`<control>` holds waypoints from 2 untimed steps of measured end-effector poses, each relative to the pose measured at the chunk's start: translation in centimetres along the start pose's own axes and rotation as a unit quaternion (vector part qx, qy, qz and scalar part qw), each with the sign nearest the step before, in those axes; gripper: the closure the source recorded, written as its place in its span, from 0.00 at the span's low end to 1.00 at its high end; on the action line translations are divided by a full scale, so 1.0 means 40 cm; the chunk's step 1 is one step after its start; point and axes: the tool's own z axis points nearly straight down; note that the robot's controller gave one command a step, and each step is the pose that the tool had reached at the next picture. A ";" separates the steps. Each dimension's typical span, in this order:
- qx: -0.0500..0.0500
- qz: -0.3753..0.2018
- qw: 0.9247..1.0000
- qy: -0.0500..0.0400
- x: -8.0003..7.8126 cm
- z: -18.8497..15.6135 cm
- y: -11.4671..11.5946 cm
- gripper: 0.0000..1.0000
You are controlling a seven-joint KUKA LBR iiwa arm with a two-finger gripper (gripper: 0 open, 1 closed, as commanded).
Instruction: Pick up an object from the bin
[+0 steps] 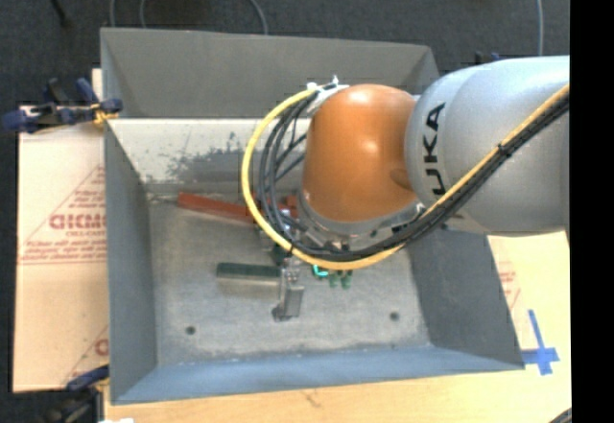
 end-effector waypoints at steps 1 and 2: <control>-0.001 0.002 1.000 -0.004 -0.004 -0.010 -0.001 0.00; -0.001 0.036 0.999 -0.007 -0.093 0.175 -0.018 0.00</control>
Offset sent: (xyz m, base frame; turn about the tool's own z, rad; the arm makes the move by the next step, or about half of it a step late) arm 0.0599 -0.0130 -0.1332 0.1305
